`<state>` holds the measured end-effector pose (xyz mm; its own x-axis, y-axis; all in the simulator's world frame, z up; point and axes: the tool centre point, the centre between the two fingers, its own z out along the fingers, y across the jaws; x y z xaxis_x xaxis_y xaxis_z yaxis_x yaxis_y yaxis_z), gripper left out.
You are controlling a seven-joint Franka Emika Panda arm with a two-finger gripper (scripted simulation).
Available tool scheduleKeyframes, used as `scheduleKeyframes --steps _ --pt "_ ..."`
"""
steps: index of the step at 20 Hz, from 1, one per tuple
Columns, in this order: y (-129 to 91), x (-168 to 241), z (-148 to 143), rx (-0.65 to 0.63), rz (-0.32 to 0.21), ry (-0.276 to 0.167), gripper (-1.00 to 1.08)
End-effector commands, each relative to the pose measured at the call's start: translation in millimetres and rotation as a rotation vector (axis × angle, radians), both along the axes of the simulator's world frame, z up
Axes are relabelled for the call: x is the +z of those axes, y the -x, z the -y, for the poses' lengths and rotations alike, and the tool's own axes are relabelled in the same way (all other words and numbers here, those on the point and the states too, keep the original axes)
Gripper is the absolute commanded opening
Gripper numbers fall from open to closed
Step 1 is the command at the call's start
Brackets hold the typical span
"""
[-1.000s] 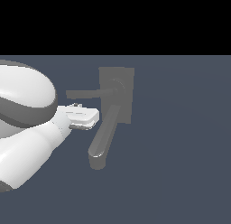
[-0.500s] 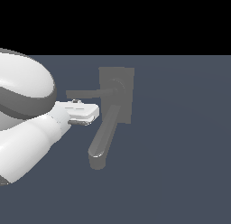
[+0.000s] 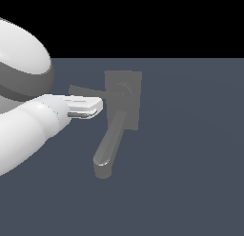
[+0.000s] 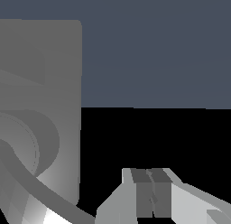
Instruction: Turn on the faucet by rotating a designated handle.
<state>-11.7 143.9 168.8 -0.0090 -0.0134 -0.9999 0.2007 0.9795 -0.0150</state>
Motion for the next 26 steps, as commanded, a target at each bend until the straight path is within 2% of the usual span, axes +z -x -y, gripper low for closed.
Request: scheduleKeyframes --steps 1,2,23,26 --pt "-0.7 10.3 -3.4 0.004 0.007 -0.003 -1.00" --pt "0.0 1.1 -0.5 0.000 -0.002 -0.001 -1.00" --pt "3.7 73.9 19.1 0.004 0.006 -0.002 -1.00" --pt "5.7 65.6 22.2 -0.001 -0.008 -0.001 -1.00"
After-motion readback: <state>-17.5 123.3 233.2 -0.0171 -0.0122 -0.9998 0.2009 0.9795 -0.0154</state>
